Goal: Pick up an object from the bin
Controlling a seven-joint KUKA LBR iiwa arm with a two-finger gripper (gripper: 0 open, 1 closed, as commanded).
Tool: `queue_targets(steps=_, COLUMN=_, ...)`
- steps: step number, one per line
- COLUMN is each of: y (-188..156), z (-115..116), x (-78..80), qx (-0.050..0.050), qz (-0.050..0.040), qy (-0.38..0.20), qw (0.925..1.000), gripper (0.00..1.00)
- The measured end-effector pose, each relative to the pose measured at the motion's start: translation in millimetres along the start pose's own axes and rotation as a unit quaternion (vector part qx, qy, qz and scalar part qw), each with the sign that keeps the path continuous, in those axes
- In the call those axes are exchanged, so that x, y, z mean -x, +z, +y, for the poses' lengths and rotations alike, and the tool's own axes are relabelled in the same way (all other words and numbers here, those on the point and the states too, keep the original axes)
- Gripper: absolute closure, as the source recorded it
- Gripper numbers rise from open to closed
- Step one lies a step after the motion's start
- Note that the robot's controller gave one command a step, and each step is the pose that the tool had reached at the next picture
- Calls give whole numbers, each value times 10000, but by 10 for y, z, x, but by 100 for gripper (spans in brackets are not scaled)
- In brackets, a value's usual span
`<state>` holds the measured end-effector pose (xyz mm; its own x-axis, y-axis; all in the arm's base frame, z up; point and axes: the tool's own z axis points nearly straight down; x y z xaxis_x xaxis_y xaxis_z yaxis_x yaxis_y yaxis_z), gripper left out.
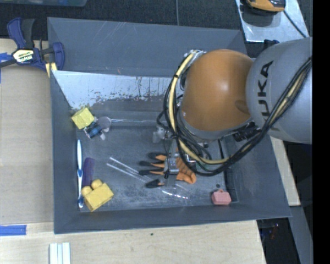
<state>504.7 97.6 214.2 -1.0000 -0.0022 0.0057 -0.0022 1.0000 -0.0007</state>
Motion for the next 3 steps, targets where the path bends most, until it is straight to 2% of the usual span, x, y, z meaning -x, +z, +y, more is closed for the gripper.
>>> queue_targets(steps=1, y=-45, z=-6, x=17, qx=6, qz=-43, qy=11, qw=10000, gripper=0)
queue_targets(steps=2, y=827, z=-465, x=384, qx=2, qz=-69, qy=-536, qw=9985, gripper=0)
queue_targets(steps=3, y=1417, z=-612, x=704, qx=26, qz=-104, qy=436, qw=9990, gripper=0)
